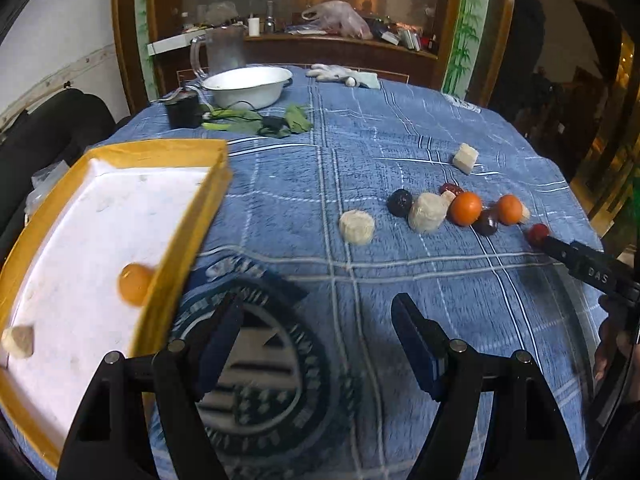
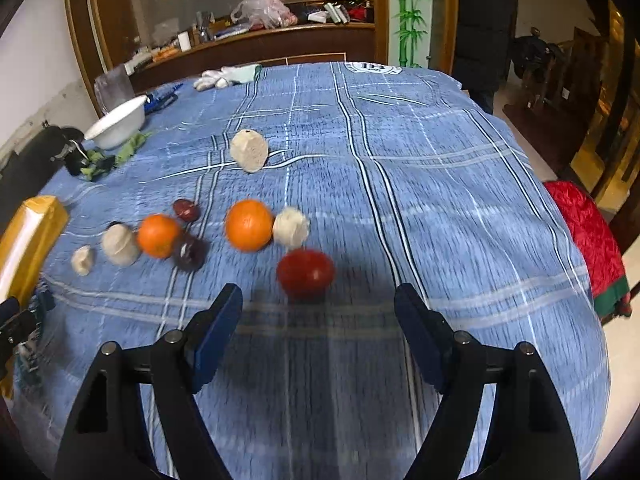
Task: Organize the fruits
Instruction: 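Move both open tools back over the fruits on the table, then grasp the red ball with the right tool while the left tool grasps a brown sponge ball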
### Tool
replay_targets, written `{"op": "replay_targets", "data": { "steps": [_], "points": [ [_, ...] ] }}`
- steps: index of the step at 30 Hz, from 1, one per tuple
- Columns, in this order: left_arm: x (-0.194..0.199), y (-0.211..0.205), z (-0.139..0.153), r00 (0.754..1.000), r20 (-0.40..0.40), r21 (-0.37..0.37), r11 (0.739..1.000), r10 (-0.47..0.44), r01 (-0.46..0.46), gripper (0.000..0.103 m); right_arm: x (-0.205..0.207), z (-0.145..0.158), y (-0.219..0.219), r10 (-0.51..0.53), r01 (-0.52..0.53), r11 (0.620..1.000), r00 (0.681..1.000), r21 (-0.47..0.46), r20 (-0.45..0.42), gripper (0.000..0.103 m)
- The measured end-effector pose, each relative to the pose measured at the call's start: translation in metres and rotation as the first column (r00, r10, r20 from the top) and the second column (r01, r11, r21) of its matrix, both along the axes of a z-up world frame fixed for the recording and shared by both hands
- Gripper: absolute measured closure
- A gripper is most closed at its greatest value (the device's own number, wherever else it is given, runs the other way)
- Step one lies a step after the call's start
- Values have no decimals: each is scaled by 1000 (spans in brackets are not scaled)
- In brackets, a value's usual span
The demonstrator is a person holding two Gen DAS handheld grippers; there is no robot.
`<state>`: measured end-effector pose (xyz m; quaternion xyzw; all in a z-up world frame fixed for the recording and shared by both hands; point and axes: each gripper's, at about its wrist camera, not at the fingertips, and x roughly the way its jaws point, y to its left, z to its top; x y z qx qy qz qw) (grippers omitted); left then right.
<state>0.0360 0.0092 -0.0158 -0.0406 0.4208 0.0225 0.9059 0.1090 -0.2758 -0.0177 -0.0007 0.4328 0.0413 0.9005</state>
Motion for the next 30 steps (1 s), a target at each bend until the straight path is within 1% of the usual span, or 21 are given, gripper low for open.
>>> {"op": "replay_targets", "data": {
  "steps": [3,5,6,7,9,12,13,14,15,16,17,21,23,27,30],
  "points": [
    [12,-6,-6,1000,-10,-1,1000,-2,2,27,13,-4,4,0,0,1000,1000,-19,-12,36],
    [21,-7,-8,1000,-16,-3,1000,0,0,27,17,-7,6,4,-4,1000,1000,-10,-12,44],
    [27,-9,-9,1000,-17,-6,1000,4,-4,27,17,-8,7,7,-7,1000,1000,-10,-13,50],
    [32,-11,-10,1000,-17,-6,1000,8,-8,27,18,-10,8,12,-12,1000,1000,-9,-16,54],
    [46,-17,-13,1000,-22,-6,1000,6,-6,27,19,-14,6,14,-14,1000,1000,-6,-25,55],
    [63,-24,-19,999,-31,11,1000,11,-10,28,19,-14,5,13,-13,1000,1000,9,-20,64],
    [69,-26,-24,999,-45,28,999,18,-17,38,18,-14,4,12,-12,1000,1000,16,-18,67],
    [73,-27,-29,998,-67,37,999,20,-18,49,18,-14,3,15,-14,1000,1000,22,-18,68],
    [72,-27,-28,999,-37,51,998,25,-23,59,18,-14,3,15,-15,1000,1000,23,-18,68],
    [72,-28,-29,999,-32,63,998,21,-19,73,18,-14,3,16,-15,1000,1000,23,-18,68],
    [71,-29,-28,1000,-27,66,998,11,-9,75,17,-13,3,16,-15,1000,1000,21,-18,68],
    [65,-25,-25,999,-35,43,999,15,-13,75,16,-12,3,13,-13,1000,1000,27,-17,69],
    [58,-24,-20,1000,-29,29,1000,9,-8,75,10,-7,3,15,-15,1000,1000,26,-4,69],
    [37,-23,-7,1000,4,6,1000,-4,4,75,-10,8,2,23,-23,999,999,24,24,69],
    [23,-24,-2,1000,9,-10,1000,-22,22,75,-29,16,4,26,-27,999,999,32,31,69]
  ]
}}
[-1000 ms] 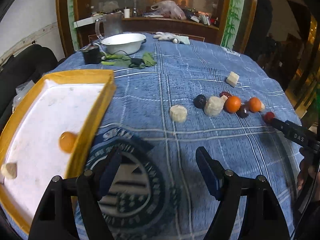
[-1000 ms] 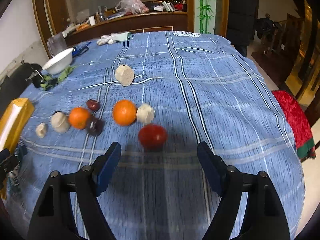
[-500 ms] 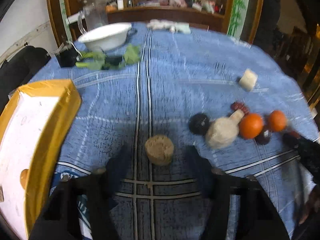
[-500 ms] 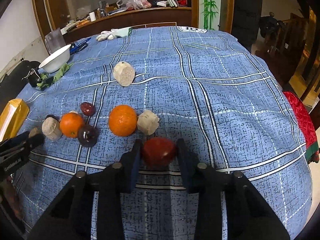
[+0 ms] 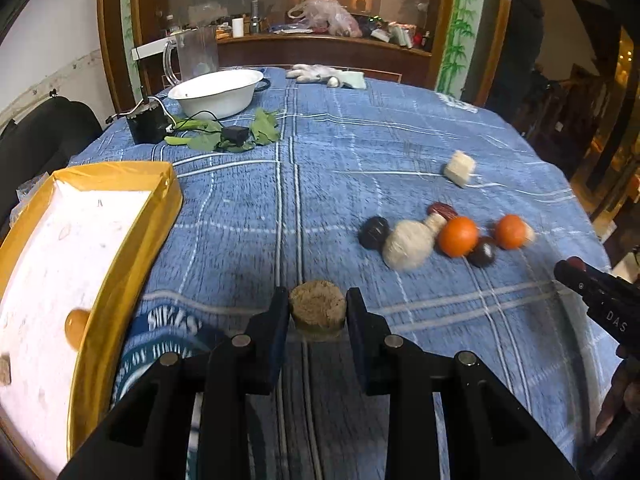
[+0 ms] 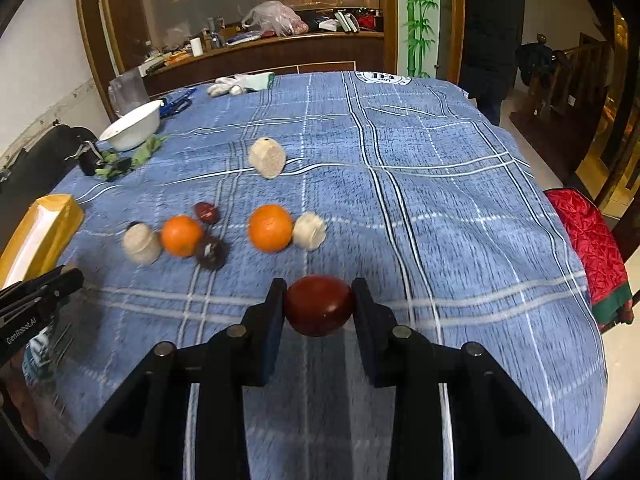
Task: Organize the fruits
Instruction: 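Grasp the red ball with the right tool while the left tool grasps a brown sponge ball, then lift the red ball and brown sponge ball off the table with both tools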
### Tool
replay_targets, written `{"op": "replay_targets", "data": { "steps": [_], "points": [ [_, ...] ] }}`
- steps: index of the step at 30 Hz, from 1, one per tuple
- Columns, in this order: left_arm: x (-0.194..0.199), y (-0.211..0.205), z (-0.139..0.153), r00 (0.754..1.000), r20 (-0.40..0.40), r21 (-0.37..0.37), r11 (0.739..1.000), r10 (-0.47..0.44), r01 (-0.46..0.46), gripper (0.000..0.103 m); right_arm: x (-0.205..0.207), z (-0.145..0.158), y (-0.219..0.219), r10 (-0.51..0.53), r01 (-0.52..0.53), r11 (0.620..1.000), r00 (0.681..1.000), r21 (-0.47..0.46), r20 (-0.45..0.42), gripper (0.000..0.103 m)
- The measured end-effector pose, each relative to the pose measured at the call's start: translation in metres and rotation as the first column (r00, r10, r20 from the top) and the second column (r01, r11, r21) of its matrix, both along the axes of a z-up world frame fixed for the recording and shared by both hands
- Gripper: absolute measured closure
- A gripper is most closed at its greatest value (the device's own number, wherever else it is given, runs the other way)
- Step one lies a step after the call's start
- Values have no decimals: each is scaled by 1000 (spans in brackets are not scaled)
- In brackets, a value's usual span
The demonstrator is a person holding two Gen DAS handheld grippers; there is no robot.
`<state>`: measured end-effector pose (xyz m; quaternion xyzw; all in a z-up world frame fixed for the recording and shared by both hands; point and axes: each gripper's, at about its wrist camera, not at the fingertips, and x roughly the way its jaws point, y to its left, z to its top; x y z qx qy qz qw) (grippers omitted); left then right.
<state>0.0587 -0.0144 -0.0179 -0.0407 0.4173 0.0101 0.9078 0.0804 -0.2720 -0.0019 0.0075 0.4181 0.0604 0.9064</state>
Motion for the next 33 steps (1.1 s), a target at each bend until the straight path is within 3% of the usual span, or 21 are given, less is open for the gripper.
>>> {"op": "replay_targets", "data": {
  "steps": [14,33],
  "points": [
    [-54,3,2,1000,6,16,1000,7,-7,75,-72,1,45,74,-74,996,997,45,4,68],
    [-70,4,8,999,25,52,998,33,-34,75,-94,3,49,88,-89,994,996,56,21,68]
  ]
}}
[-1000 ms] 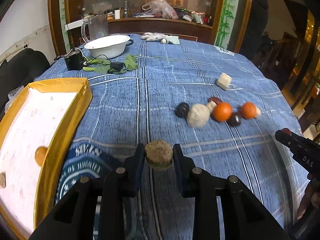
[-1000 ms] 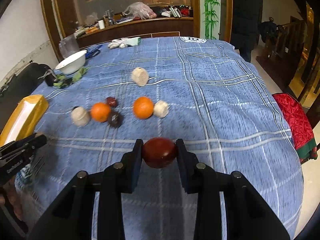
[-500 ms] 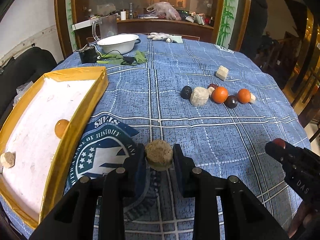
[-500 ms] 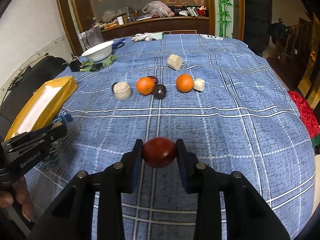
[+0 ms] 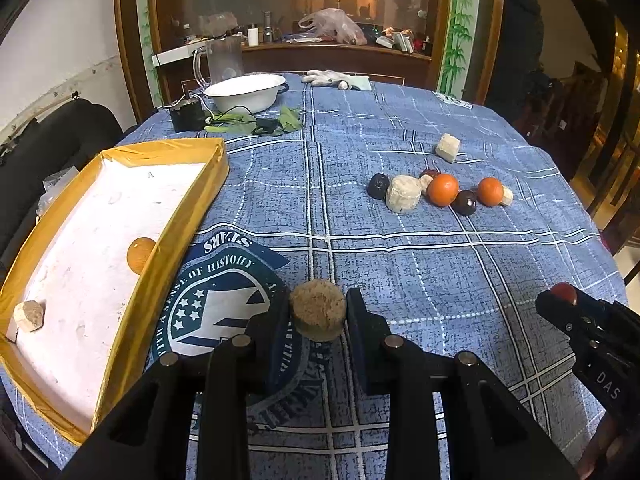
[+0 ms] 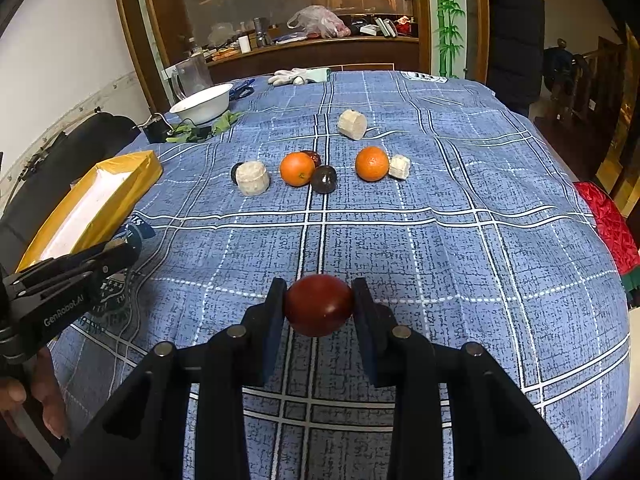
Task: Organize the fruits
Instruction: 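Lift the red ball and brown sponge ball off the table with both tools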
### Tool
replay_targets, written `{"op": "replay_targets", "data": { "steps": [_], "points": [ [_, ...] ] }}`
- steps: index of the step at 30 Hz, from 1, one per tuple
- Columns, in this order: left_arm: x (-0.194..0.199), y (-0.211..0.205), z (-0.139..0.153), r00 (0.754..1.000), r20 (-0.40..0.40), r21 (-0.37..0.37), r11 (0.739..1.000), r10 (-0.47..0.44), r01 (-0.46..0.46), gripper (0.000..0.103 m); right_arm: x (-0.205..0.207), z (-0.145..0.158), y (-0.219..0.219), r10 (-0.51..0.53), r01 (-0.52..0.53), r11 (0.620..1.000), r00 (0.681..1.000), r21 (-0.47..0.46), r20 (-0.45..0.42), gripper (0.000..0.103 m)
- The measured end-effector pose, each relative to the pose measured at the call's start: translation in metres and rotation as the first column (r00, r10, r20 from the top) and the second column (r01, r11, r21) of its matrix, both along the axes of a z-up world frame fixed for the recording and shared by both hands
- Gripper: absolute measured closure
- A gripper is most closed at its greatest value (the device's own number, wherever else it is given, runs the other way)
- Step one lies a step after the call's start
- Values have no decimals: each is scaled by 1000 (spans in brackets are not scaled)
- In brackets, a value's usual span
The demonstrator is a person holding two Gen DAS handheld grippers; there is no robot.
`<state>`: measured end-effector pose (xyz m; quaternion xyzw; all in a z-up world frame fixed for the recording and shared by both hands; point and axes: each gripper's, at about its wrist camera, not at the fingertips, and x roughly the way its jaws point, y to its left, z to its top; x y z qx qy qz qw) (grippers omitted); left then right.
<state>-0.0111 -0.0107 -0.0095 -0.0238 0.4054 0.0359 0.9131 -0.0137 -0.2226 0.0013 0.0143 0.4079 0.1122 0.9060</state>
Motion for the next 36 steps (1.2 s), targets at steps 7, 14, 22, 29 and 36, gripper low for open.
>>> {"op": "replay_targets", "data": {
  "steps": [7,14,22,29,36],
  "points": [
    [-1,-1,2,1000,4,13,1000,3,-3,75,1,0,-2,-1,1,1000,1000,0,2,68],
    [-4,8,8,999,22,9,1000,24,-25,75,0,6,-6,-10,10,1000,1000,3,22,68],
    [-8,13,14,999,38,1,999,37,-37,75,-1,10,-6,-8,8,1000,999,1,32,68],
    [-13,17,19,998,47,-11,999,46,-46,75,-3,12,-7,-10,10,1000,999,3,36,68],
    [-17,22,25,996,63,-16,998,57,-56,75,-6,15,-7,-6,6,1000,999,4,44,68]
  ]
}}
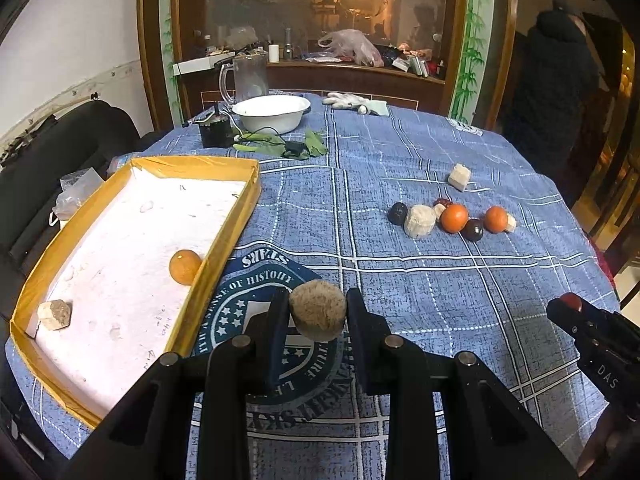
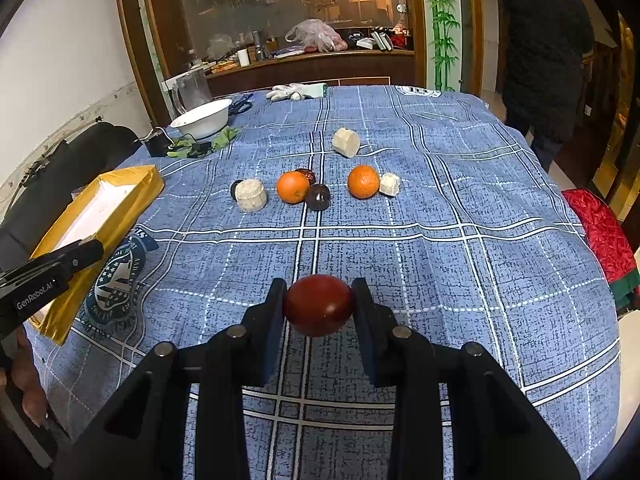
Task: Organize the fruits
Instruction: 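Lift the red ball and brown sponge ball off the table with both tools, then carry both held balls over the yellow tray and lower them inside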
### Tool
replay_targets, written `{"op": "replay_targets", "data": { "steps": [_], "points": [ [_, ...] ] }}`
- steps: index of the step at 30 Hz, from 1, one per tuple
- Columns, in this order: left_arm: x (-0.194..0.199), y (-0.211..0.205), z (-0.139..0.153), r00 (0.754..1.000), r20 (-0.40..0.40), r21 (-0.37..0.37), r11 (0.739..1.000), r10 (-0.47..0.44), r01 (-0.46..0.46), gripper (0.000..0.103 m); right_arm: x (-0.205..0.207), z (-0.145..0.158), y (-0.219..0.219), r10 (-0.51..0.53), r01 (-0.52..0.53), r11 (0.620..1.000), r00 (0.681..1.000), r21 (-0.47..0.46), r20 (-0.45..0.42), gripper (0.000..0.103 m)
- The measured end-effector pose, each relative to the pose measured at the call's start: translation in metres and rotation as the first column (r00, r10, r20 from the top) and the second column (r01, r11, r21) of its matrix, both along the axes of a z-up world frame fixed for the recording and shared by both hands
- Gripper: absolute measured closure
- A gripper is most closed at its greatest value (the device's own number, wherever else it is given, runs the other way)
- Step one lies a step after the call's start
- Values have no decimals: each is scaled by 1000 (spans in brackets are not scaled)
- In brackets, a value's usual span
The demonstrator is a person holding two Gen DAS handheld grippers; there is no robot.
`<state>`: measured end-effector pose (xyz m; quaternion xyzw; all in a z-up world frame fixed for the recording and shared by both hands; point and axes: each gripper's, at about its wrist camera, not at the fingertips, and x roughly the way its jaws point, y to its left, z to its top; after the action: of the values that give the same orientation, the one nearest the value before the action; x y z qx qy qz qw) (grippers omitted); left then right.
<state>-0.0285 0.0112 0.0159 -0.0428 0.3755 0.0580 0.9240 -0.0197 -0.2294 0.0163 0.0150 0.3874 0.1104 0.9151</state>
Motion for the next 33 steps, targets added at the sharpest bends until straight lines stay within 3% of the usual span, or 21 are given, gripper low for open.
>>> {"op": "replay_targets", "data": {
  "steps": [20,33],
  "points": [
    [-17,35,14,997,31,-26,997,71,-70,75,1,8,17,29,-29,999,1000,-21,11,68],
    [-33,91,19,975,29,-24,975,222,-222,75,11,17,58,121,-120,992,992,-25,30,68]
  ]
}}
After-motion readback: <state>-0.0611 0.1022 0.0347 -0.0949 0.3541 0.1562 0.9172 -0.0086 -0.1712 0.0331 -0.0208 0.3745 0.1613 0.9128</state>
